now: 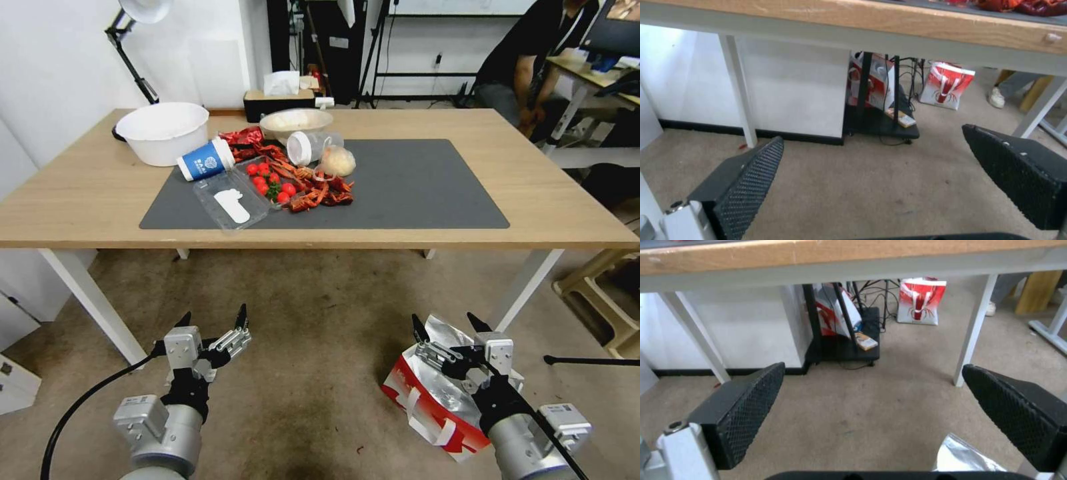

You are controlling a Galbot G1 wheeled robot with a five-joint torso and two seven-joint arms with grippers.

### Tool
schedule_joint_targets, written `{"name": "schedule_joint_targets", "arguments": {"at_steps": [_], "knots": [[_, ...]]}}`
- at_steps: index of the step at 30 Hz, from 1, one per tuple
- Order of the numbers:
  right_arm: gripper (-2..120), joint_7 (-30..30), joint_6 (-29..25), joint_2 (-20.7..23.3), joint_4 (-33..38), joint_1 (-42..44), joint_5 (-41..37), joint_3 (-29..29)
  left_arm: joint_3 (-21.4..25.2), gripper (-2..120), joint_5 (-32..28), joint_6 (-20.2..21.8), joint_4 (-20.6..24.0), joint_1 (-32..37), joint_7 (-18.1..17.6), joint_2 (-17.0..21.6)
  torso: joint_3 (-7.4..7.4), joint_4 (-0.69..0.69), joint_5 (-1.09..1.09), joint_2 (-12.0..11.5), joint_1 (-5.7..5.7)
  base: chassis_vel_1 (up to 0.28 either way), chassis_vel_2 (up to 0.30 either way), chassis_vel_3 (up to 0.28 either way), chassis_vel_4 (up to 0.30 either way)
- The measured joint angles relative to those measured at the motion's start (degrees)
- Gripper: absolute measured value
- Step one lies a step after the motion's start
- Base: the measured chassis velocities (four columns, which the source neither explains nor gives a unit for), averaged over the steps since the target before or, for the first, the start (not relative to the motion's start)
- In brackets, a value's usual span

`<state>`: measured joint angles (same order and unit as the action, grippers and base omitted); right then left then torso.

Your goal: Pick up the food delivery bag from the floor and place it on the table.

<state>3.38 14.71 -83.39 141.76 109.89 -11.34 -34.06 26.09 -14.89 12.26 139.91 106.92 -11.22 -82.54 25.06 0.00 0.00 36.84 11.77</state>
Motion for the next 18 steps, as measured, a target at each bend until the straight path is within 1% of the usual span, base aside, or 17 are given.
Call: {"name": "schedule_joint_targets", "arguments": {"at_steps": [6, 12, 18], "knots": [[100, 0.00, 0.06, -0.02, 0.10, 0.05, -0.05, -0.02, -0.05, 100, 0.01, -0.03, 0.00, 0.03, 0.02, 0.00, -0.73, 0.00, 0.00, -1.19, -0.45, 0.000, 0.000, 0.000, 0.000], [100, 0.00, 0.06, -0.12, 0.11, 0.16, -0.05, -0.02, -0.12, 100, 0.04, -0.16, -0.19, 0.08, 0.05, 0.06, -1.83, 0.00, 0.00, -2.97, -1.12, 0.000, 0.000, 0.000, 0.000], [100, 0.02, 0.06, -0.01, 0.11, 0.13, -0.13, -0.19, -0.18, 100, 0.02, -0.24, -0.56, -0.07, 0.08, 0.11, -2.52, 0.00, 0.00, -4.11, -1.57, 0.000, 0.000, 0.000, 0.000]]}}
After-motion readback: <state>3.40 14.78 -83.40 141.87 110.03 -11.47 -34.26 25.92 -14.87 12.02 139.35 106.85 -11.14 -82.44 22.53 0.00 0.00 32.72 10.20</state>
